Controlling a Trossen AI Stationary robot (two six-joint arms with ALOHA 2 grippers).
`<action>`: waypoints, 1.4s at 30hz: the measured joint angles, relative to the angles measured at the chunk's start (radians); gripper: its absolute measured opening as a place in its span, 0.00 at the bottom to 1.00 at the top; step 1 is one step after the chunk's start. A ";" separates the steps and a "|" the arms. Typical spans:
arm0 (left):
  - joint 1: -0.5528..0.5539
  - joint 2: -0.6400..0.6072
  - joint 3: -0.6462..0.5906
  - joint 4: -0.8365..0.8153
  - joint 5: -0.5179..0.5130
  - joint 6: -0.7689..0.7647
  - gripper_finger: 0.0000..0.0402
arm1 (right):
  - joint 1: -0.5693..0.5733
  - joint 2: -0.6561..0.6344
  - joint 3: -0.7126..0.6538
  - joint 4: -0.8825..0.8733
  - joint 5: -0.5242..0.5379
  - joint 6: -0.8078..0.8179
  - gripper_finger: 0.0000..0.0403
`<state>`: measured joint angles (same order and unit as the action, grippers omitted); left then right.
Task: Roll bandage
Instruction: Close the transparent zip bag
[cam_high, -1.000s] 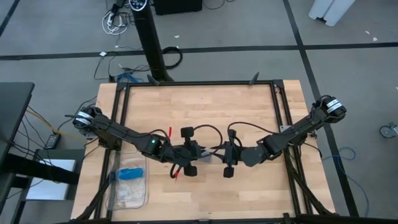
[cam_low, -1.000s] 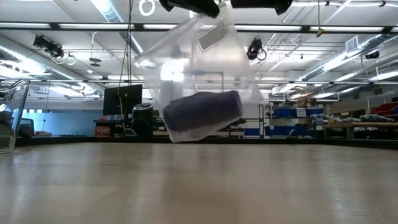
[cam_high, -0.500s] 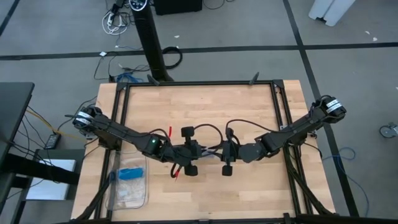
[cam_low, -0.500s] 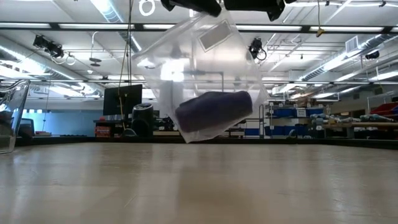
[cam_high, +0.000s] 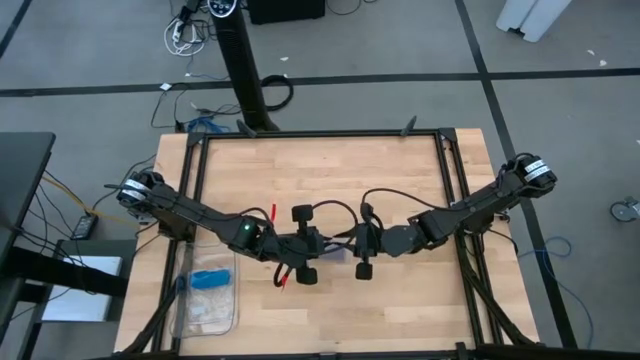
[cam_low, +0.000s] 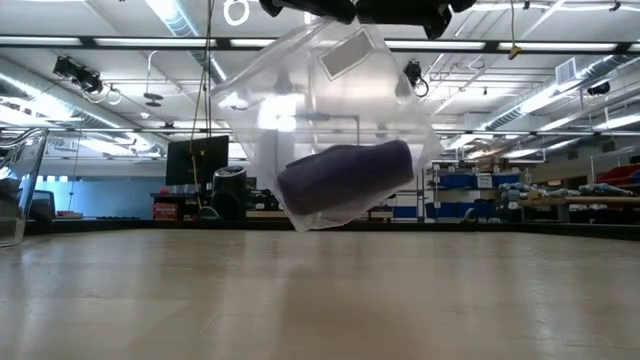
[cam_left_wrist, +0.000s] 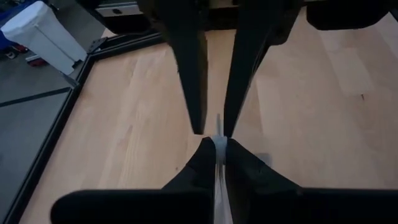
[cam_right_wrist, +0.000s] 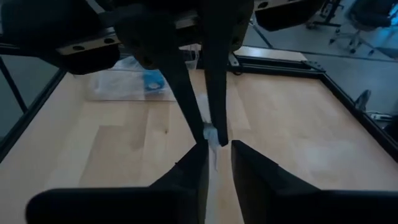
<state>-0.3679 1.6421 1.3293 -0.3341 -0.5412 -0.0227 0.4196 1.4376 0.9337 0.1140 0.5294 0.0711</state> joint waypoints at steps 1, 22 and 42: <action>0.000 0.000 0.000 -0.001 0.000 0.000 0.05 | -0.005 0.000 0.000 -0.002 -0.004 0.000 0.15; 0.000 0.000 0.006 -0.052 -0.007 -0.008 0.05 | 0.017 0.002 0.000 -0.005 0.047 -0.040 0.00; -0.014 0.000 0.000 -0.116 -0.029 -0.034 0.05 | 0.031 0.000 0.000 -0.045 0.019 0.067 0.22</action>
<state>-0.3821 1.6421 1.3296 -0.4504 -0.5700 -0.0571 0.4502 1.4376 0.9337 0.0688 0.5484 0.1382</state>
